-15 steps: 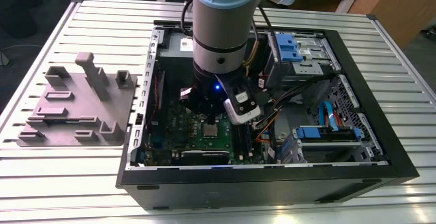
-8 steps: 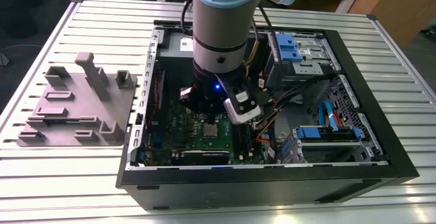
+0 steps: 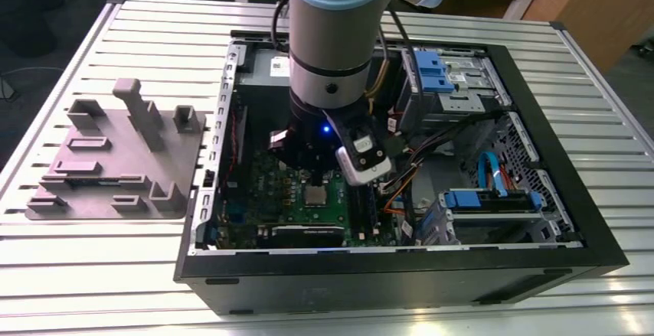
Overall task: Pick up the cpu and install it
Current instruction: 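Close the cpu cover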
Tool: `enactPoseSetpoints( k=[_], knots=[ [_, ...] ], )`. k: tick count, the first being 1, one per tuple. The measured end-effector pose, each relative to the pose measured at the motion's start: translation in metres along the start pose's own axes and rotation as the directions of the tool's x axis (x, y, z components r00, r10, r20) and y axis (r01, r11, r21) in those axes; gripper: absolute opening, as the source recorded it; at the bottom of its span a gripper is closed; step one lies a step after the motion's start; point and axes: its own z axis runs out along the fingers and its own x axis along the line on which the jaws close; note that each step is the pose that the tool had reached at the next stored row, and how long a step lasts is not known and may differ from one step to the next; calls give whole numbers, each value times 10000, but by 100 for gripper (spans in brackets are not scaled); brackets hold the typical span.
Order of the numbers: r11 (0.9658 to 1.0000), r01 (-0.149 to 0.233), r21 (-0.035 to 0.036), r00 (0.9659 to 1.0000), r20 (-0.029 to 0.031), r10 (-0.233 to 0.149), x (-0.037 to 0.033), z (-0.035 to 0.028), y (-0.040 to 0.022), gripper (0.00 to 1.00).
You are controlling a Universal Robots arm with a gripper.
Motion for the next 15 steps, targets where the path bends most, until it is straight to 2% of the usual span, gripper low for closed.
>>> enactPoseSetpoints(
  k=[15],
  knots=[
    [10000,0,2,10000,-1,0,0,-39,-1,10]
  ],
)
